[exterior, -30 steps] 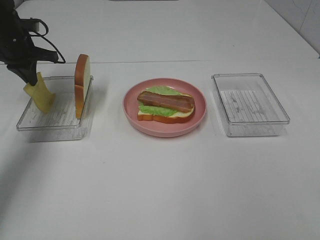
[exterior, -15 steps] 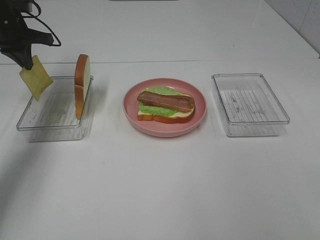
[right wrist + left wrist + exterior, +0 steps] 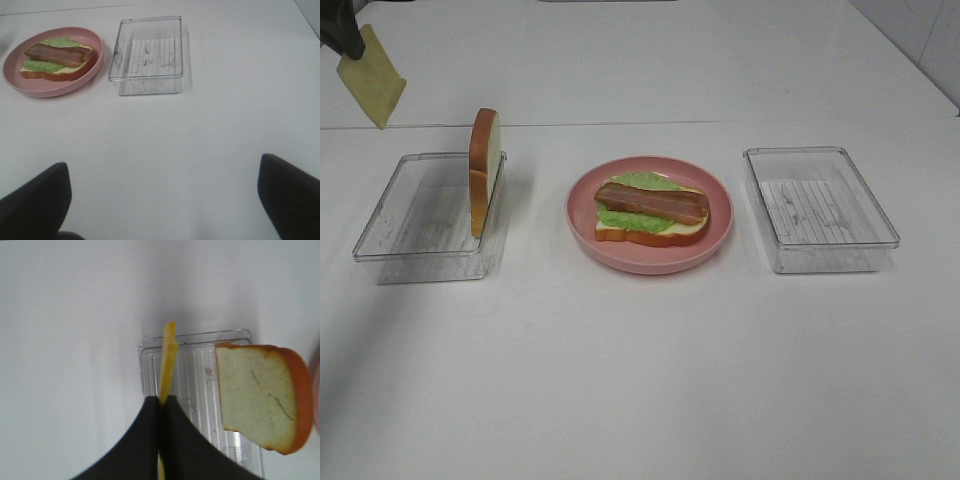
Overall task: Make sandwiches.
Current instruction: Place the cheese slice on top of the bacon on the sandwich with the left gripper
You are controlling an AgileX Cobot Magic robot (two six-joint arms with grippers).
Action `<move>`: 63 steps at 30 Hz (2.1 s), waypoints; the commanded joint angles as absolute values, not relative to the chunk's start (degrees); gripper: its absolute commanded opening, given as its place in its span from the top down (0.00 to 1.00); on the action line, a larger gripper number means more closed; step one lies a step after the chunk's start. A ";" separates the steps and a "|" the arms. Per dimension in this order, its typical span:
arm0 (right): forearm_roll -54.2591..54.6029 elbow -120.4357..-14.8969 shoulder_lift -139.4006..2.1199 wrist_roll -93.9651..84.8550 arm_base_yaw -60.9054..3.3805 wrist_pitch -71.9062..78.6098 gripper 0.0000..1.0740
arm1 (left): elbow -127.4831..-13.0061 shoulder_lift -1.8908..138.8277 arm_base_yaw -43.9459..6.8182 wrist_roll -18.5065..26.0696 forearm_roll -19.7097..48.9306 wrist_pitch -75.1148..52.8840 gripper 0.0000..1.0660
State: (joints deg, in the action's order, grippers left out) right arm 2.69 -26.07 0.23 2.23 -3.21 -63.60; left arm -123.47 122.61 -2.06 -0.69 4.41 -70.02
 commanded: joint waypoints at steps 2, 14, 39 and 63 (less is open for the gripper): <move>2.46 -25.90 1.38 1.95 -3.04 -62.97 0.13 | -123.64 119.98 -3.50 -0.40 6.53 -72.99 1.00; 2.46 -25.90 1.38 1.95 -3.04 -62.97 0.13 | -130.75 119.40 -12.78 0.00 12.89 -69.21 1.00; 2.46 -25.90 1.38 1.95 -3.04 -62.97 0.13 | -130.75 136.88 -28.65 0.00 30.88 -60.05 1.00; 2.46 -25.90 1.38 1.95 -3.04 -62.97 0.13 | -130.75 143.12 -29.45 0.80 19.60 -56.38 1.00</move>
State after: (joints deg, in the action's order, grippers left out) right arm 2.69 -26.07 0.23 2.23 -3.21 -63.60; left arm -130.58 143.12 -29.34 1.15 20.68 -56.84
